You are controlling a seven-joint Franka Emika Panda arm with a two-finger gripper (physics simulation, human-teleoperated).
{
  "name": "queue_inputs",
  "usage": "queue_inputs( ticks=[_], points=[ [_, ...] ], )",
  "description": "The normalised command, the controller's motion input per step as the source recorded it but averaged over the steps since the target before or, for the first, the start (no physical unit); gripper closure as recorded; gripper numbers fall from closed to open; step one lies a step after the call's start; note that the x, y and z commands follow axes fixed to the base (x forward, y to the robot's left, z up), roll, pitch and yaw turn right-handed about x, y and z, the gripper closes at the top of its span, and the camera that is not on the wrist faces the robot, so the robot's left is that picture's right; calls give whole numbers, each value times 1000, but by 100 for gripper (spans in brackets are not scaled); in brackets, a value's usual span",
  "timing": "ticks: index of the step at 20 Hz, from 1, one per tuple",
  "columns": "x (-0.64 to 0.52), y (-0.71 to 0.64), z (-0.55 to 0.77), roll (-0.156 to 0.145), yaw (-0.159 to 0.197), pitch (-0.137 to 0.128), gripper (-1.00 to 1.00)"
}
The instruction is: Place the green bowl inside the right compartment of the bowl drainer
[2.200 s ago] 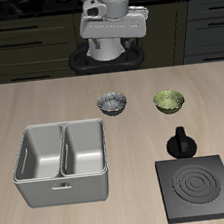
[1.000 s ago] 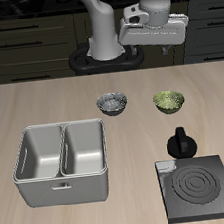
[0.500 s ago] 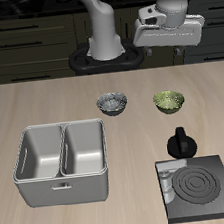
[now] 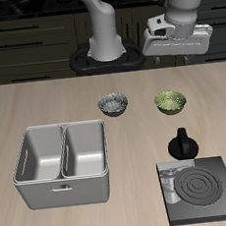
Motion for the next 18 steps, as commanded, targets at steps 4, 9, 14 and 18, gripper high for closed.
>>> queue_inputs(
  ticks=[4,9,14,18],
  points=[
    [-10,14,-376,-1,6,55,-100],
    [-3,-9,-347,-17,35,-3,-100],
    [18,-28,-350,-3,10,25,-100],
    [-42,-107,-446,-22,-9,45,-100]
  ],
)
